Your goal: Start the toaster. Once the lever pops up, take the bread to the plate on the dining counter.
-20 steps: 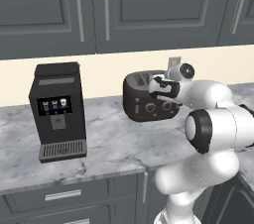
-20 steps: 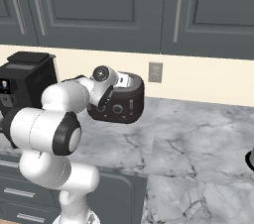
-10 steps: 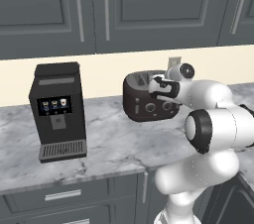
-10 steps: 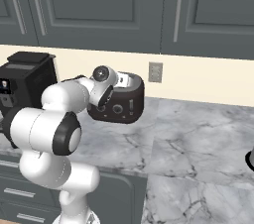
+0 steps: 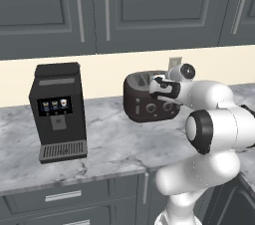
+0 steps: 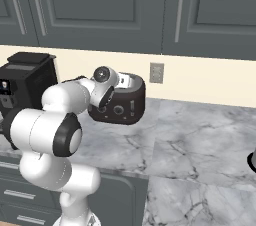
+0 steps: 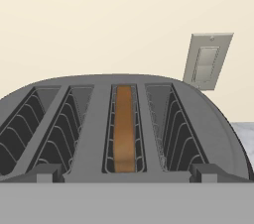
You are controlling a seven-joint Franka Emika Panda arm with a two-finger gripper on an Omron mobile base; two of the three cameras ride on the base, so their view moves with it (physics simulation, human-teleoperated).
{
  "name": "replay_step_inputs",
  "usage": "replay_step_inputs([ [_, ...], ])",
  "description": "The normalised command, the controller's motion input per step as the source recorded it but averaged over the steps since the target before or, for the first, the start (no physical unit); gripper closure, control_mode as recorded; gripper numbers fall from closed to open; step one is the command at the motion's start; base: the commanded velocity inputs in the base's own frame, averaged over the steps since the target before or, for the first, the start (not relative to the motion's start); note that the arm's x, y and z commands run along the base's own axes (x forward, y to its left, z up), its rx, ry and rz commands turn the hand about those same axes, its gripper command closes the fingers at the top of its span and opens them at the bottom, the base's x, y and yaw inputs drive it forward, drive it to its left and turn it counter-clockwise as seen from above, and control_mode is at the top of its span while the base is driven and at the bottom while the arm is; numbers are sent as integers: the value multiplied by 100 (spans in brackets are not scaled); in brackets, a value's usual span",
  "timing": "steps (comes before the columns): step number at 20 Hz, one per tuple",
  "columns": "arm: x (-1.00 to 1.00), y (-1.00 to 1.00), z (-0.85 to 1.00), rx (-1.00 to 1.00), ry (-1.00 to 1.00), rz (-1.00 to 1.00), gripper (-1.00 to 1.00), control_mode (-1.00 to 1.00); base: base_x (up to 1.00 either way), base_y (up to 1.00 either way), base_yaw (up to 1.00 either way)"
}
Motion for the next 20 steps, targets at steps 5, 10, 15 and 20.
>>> replay_step_inputs([
  [5,0,0,0,0,0,0,-100,-100,0,0,0],
  [10,0,0,0,0,0,0,-100,-100,0,0,0],
  [15,0,0,0,0,0,0,-100,-100,0,0,0],
  [20,0,0,0,0,0,0,-100,-100,0,0,0],
])
